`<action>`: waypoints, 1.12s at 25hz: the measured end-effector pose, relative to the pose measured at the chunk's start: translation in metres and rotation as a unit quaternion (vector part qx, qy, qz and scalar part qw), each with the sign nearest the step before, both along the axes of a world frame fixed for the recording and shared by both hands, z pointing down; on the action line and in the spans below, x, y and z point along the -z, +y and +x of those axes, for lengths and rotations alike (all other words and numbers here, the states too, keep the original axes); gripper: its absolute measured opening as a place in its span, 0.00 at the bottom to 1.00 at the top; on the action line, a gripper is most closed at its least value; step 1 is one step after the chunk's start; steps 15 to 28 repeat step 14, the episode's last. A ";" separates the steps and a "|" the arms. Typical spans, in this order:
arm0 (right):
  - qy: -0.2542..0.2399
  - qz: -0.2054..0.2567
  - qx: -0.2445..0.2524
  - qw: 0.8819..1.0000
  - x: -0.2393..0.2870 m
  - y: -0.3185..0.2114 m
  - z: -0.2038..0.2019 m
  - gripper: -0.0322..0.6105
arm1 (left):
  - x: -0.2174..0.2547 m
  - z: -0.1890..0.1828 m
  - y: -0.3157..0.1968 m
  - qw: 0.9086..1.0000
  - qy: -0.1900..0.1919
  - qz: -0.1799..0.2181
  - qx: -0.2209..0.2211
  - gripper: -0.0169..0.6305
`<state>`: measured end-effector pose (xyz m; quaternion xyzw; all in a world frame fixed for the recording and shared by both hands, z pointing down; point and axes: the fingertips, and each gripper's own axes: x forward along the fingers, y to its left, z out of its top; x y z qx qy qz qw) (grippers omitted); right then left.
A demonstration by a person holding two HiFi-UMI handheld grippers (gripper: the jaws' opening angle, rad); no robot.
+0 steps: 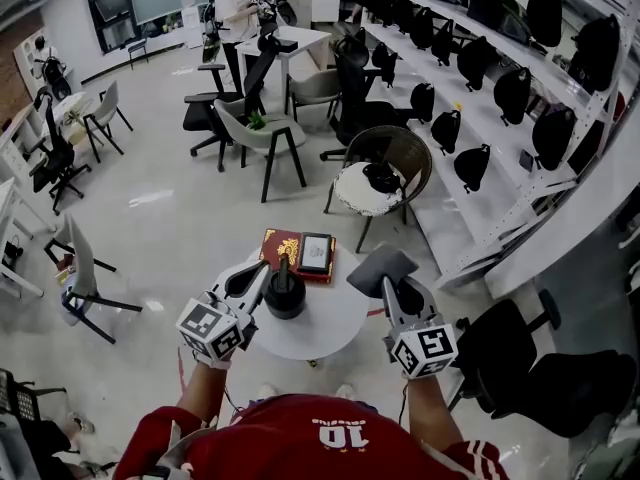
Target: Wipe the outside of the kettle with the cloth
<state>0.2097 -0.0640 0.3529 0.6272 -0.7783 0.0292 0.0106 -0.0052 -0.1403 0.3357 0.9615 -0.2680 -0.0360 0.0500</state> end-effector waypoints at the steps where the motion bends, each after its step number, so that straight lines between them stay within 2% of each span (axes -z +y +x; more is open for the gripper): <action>1: 0.000 0.000 0.000 1.000 0.000 0.000 0.000 0.13 | 0.000 0.000 0.000 1.000 -0.001 0.000 0.000 0.04; 28: -0.012 0.014 0.014 1.000 0.007 -0.002 -0.004 0.13 | -0.005 0.000 0.002 1.000 -0.001 -0.004 0.005 0.04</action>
